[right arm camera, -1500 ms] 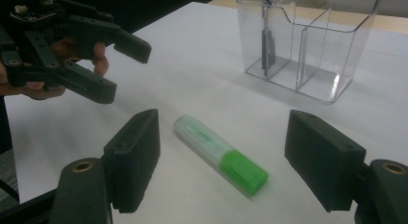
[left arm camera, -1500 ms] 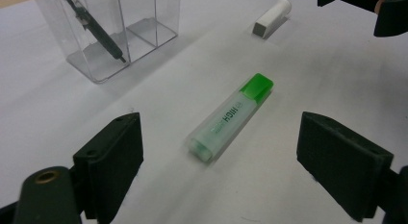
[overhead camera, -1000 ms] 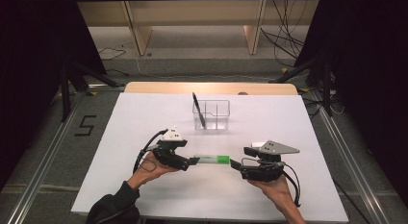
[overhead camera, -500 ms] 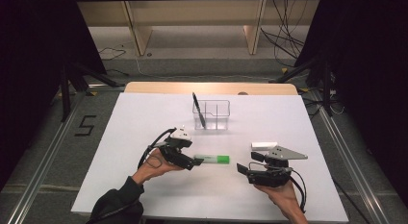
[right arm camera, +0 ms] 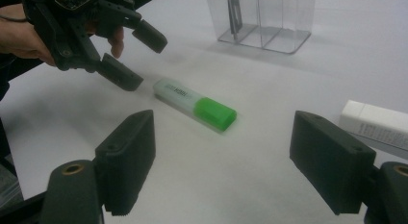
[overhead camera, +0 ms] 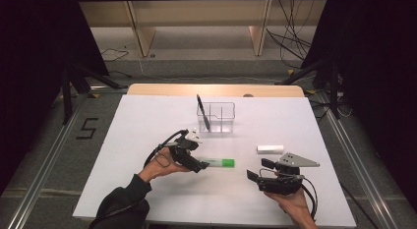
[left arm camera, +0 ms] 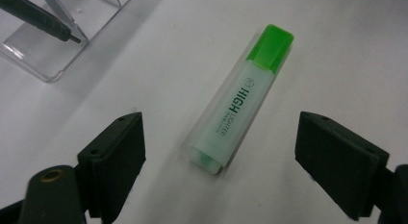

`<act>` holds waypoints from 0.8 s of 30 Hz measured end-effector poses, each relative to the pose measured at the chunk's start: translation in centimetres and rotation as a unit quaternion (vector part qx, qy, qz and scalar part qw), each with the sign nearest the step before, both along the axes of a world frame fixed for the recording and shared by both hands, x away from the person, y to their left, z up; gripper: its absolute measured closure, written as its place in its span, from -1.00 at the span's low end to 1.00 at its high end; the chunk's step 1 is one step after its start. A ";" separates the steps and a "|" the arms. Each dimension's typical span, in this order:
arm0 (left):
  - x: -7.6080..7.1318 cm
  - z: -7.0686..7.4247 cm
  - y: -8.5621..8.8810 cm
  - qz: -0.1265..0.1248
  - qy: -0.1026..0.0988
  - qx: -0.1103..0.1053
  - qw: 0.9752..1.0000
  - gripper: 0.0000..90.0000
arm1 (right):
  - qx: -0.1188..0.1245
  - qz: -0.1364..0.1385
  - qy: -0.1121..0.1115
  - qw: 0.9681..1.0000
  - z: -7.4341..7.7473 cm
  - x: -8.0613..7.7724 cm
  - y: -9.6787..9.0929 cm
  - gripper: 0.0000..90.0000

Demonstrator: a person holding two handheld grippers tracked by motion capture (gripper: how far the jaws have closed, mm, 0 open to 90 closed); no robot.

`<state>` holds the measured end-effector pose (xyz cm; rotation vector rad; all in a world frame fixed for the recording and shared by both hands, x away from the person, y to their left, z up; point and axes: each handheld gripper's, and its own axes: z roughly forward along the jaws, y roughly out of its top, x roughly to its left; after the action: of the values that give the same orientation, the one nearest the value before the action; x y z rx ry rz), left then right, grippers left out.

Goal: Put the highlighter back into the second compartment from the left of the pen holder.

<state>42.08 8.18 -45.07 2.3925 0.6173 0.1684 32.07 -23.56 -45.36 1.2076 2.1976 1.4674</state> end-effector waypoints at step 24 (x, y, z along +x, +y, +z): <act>1.1 -1.8 -2.1 -0.045 0.012 0.043 0.998 -0.18 | -0.008 0.008 0.006 1.000 -0.4 -0.3 0.3 -0.43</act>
<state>43.19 6.10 -46.82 2.5025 0.5205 0.1300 31.73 -23.22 -45.73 1.1993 2.2287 1.4487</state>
